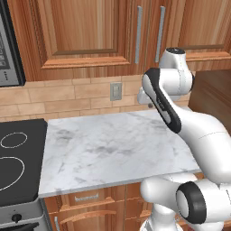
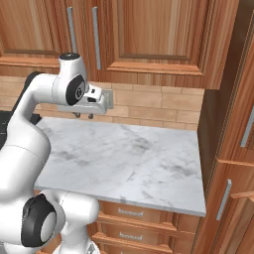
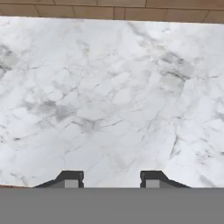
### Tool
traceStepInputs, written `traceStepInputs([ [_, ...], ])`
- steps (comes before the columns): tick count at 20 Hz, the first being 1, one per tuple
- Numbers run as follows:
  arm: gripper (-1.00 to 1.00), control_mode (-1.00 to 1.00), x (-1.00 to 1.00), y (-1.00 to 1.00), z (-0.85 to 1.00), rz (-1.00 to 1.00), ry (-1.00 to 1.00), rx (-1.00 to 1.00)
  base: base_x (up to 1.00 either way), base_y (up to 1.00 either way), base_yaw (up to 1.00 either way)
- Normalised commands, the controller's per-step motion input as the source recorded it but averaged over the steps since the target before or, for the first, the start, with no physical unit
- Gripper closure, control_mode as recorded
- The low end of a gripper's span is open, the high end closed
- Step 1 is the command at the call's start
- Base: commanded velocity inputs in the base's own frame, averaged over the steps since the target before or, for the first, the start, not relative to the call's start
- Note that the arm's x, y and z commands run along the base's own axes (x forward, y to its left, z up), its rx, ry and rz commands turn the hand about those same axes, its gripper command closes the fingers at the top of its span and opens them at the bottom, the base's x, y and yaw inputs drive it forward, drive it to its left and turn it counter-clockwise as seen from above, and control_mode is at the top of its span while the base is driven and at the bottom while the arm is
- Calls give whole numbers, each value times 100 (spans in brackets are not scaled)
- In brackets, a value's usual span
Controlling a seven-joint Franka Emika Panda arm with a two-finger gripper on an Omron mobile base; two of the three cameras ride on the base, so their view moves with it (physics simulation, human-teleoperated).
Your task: Move the oil and vinegar bottle and shaker from the cabinet to the dining counter.
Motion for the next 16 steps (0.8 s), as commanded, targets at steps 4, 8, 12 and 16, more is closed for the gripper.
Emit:
traceStepInputs([
  [4, -100, -100, -9, 0, 0, 0, -7, 0, 0, 0, 0],
  [8, -100, -100, -19, 0, 4, 0, -40, -1, 0, 0, 0],
  [12, -100, -100, -15, 0, 27, 0, -46, 0, 0, 0, 0],
  [16, -100, -100, -12, -1, 42, 0, -41, 0, 0, 0, 0],
])
